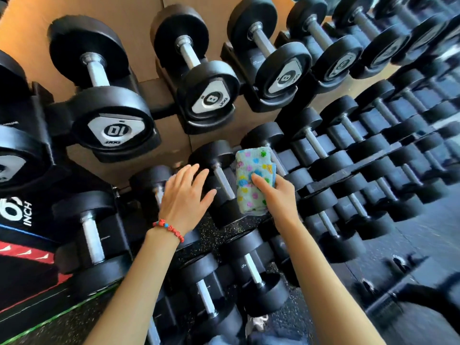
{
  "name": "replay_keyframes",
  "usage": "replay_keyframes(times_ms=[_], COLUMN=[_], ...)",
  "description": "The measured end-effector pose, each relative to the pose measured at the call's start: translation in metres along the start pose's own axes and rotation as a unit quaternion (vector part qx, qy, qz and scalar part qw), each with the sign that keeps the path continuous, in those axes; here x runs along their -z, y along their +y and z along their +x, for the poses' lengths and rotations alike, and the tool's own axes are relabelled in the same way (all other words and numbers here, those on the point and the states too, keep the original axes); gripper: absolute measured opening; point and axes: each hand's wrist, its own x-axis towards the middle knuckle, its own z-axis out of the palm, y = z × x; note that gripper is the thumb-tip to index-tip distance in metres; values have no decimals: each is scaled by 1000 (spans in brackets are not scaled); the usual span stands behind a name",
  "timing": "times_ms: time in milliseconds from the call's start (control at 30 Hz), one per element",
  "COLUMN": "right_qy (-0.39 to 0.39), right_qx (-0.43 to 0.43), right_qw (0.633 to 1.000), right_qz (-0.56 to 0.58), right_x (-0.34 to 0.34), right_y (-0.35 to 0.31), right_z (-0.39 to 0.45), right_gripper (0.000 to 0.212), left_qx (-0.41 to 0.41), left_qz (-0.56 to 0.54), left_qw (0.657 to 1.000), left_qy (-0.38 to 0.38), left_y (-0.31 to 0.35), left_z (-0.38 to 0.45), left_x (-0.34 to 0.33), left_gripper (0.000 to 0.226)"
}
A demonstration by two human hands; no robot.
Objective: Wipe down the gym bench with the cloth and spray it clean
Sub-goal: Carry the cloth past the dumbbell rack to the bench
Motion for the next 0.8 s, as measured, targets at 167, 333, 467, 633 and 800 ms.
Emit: replay_keyframes(times_ms=[167, 333, 467, 633, 800], right_qy=[36, 88, 139, 192, 247], right_qx=[-18, -38, -36, -27, -23], right_qw=[999, 995, 989, 981, 968], right_qz=[-5, 20, 34, 30, 19], right_x=[44, 98, 151, 233, 327], right_y=[22, 43, 53, 63, 77], right_z=[-33, -63, -89, -134, -188], right_gripper=[10, 16, 16, 12, 8], left_qx=[-62, -120, -162, -220, -266], left_qz=[-17, -17, -14, -7, -19], left_qw=[998, 992, 986, 975, 963], left_qy=[-13, -29, -32, -28, -47], left_y=[36, 79, 126, 206, 299], left_z=[-11, -21, -31, -56, -89], left_x=[-15, -30, -43, -64, -92], left_gripper=[44, 44, 46, 46, 44])
